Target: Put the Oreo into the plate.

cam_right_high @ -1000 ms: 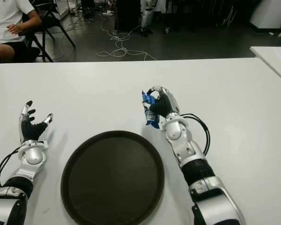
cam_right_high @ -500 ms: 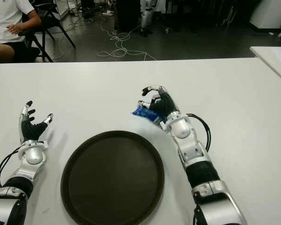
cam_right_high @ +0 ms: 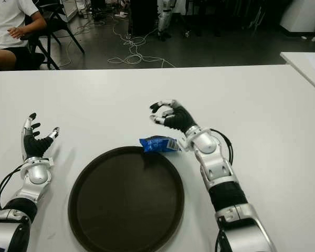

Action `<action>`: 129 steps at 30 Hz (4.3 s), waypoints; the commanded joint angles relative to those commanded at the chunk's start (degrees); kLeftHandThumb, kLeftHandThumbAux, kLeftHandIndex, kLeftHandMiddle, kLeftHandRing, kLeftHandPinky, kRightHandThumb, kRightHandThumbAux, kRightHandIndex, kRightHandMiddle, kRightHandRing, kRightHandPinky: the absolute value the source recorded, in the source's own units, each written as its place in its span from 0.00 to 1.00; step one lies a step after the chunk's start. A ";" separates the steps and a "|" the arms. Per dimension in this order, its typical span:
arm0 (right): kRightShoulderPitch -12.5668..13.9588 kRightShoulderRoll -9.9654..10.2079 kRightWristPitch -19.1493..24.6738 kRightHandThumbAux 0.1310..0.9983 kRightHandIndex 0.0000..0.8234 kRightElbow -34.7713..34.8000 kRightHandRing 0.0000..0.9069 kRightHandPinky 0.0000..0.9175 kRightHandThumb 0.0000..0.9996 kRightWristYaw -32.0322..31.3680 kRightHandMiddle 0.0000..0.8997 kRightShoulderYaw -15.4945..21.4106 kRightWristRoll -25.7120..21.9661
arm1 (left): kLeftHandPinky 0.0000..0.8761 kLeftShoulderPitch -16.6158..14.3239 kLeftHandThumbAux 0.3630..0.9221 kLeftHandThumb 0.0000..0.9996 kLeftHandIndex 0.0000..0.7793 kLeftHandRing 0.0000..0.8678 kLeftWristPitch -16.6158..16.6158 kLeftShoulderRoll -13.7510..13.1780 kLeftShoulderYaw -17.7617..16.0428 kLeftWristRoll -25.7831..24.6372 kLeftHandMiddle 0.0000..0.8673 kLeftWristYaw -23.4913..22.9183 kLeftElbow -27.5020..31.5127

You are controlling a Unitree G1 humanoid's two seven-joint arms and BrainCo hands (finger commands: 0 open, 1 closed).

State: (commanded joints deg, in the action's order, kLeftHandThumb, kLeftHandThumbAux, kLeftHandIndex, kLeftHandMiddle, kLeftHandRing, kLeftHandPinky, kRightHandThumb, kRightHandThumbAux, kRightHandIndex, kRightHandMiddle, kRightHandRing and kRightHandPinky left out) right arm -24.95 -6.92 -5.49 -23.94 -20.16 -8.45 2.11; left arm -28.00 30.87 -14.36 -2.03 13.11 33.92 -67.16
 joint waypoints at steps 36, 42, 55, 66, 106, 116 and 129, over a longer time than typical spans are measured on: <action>0.88 -0.68 -4.84 0.73 0.84 -0.50 0.92 0.89 0.28 2.33 0.92 -1.81 5.88 | 0.27 0.07 0.74 0.27 0.15 0.19 0.83 -0.04 0.09 0.13 0.15 0.92 -0.20; 0.75 -0.98 -5.30 0.73 0.83 -0.92 0.92 0.89 0.28 2.77 0.91 -1.95 6.35 | 0.26 0.00 0.75 0.28 0.16 0.18 0.51 -0.11 0.32 0.63 0.14 1.64 -0.29; 0.41 -0.79 -7.66 0.77 0.74 -2.57 0.81 0.78 0.23 10.29 0.80 -2.23 10.72 | 0.21 0.00 0.71 0.31 0.14 0.13 0.37 0.14 -0.39 -0.37 0.11 0.19 -0.30; -0.72 -2.74 -5.86 0.66 0.10 -3.66 0.12 0.11 0.01 22.08 0.12 -6.07 24.30 | 0.23 0.15 0.73 0.28 0.15 0.17 0.86 -0.18 0.11 0.20 0.14 0.41 -0.14; -2.58 -6.31 2.99 0.58 0.00 -0.97 0.00 0.00 0.00 14.43 0.00 -11.31 29.00 | 0.24 0.12 0.73 0.28 0.16 0.16 0.30 -0.09 0.53 0.90 0.13 1.47 0.07; -2.64 -6.77 4.24 0.57 0.00 -0.25 0.00 0.00 0.00 13.23 0.00 -11.60 29.15 | 0.26 0.19 0.72 0.27 0.15 0.17 0.47 -0.08 0.54 0.69 0.13 0.99 0.09; -3.64 -8.42 9.61 0.60 0.00 1.97 0.00 0.00 0.00 8.53 0.00 -13.55 31.64 | 0.25 -0.05 0.74 0.29 0.15 0.16 -0.02 0.28 -0.14 -0.39 0.13 0.21 0.01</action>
State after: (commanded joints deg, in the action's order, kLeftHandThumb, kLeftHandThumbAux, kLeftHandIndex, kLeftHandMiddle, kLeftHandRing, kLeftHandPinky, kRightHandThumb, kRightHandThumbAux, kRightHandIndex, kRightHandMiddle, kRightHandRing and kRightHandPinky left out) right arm -28.59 -15.35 4.12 -21.97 -11.63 -22.00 33.75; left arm -28.05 30.85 -14.08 -2.17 12.72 34.13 -67.15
